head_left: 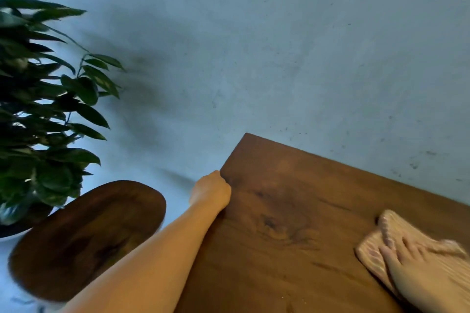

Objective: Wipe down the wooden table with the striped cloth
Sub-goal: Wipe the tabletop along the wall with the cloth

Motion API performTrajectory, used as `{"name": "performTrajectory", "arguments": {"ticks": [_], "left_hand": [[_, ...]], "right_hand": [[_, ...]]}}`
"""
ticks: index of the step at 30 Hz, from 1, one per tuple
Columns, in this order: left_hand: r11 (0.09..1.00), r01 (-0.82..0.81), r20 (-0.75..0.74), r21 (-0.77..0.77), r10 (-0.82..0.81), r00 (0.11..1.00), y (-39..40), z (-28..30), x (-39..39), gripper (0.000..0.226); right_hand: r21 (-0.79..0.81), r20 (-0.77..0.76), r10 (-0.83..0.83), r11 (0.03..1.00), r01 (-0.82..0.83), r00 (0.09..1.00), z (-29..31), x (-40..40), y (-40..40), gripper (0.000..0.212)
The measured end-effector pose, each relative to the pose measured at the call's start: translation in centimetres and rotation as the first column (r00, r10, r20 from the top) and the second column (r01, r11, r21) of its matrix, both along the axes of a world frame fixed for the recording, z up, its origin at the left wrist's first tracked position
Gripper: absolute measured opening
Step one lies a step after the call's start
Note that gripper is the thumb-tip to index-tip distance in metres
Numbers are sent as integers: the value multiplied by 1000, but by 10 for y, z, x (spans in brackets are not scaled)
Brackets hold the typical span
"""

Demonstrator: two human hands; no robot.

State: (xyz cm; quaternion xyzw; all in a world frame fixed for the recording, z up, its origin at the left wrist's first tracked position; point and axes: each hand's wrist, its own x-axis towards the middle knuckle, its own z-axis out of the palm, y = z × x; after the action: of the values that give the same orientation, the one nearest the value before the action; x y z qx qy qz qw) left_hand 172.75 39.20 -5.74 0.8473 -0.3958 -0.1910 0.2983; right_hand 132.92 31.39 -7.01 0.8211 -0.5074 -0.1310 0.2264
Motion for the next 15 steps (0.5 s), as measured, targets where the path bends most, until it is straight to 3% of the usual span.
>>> {"name": "performTrajectory", "arguments": {"ticks": [1,3,5,7,10,15], "left_hand": [[1000,-16,-36,-16,16,999,0,0,1,40],[997,-59,-144,-56,50,988,-2,2,4,39],[990,-114,-291,-80,87,953,-2,10,7,38],[981,-167,-444,-97,107,890,1,14,13,39],[963,-217,-584,-158,86,807,9,12,24,52],[964,-188,-587,-189,43,809,29,5,30,60]], "right_hand": [[69,-19,-66,995,67,998,18,36,12,63],[219,82,-65,975,45,995,9,101,22,77],[287,270,-68,958,-13,960,-2,161,26,99],[334,428,-66,938,-91,901,-6,216,37,84],[350,502,-50,925,-150,863,3,278,76,66],[360,549,-73,920,-157,833,8,295,132,64]]}}
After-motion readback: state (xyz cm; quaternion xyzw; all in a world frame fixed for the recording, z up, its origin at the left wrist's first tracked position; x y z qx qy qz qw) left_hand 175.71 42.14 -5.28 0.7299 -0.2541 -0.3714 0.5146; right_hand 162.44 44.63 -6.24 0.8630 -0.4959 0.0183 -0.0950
